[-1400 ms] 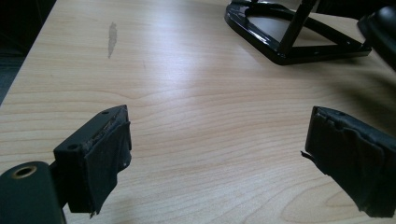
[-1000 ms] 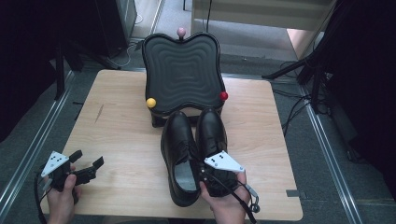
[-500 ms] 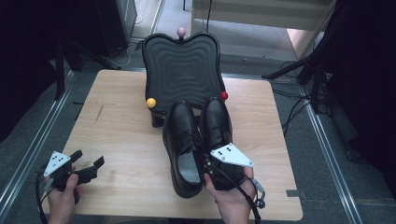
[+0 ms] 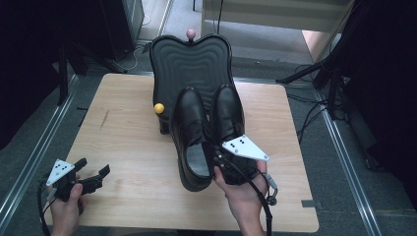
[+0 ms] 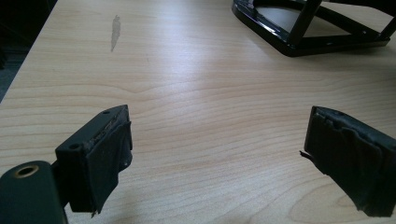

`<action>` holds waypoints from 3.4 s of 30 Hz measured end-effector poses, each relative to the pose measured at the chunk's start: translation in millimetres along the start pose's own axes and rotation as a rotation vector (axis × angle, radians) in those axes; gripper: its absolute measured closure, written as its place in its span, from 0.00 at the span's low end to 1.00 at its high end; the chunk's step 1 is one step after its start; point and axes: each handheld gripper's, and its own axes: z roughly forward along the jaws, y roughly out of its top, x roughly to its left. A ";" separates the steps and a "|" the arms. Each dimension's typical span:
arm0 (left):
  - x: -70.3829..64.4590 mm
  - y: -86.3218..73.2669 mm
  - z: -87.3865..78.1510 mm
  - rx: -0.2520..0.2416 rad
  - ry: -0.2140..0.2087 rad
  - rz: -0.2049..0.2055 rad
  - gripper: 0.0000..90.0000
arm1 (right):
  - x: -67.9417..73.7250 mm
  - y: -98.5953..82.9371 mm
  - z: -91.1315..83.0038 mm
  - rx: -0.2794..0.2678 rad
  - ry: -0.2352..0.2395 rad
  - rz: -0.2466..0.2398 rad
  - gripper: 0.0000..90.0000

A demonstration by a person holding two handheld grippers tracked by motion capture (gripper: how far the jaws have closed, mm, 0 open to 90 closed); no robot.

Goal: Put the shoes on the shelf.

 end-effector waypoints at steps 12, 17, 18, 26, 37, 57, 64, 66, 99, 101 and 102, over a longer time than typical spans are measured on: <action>-0.4 -0.2 0.2 -0.003 0.000 -0.002 0.10 | -9.6 25.3 33.1 -0.050 -0.036 -0.016 0.93; -0.4 -0.3 0.1 -0.004 -0.001 0.000 0.10 | -13.2 37.5 47.6 -0.072 -0.045 -0.025 0.93; -0.3 -0.2 0.0 -0.001 -0.001 0.001 0.10 | -13.9 39.8 50.3 -0.074 -0.047 -0.027 0.93; -0.5 -0.4 -0.2 -0.002 -0.003 0.002 0.10 | -18.1 55.4 73.0 -0.094 -0.064 -0.049 0.93; -0.7 -0.2 0.2 -0.001 -0.002 0.003 0.10 | -22.8 77.3 104.0 -0.117 -0.092 -0.082 0.93; -0.1 -0.4 0.0 -0.007 -0.005 -0.002 0.10 | -24.3 113.8 177.9 -0.129 -0.093 -0.108 0.94; 0.3 -0.5 -0.3 -0.007 -0.008 -0.001 0.10 | -24.3 116.8 193.4 -0.131 -0.107 -0.118 0.94; 0.5 -0.5 -0.3 -0.007 -0.010 -0.003 0.10 | -24.7 117.7 196.3 -0.130 -0.108 -0.117 0.94; -0.4 -0.8 -1.0 -0.010 -0.017 0.003 0.10 | -27.8 100.7 206.4 -0.146 -0.092 -0.100 0.61; -0.5 -0.9 -1.4 -0.014 -0.019 0.007 0.10 | -27.2 99.9 201.7 -0.143 -0.068 -0.080 0.52; -0.7 -0.9 -1.2 -0.014 -0.018 0.007 0.10 | -26.8 99.8 199.2 -0.143 -0.048 -0.073 0.44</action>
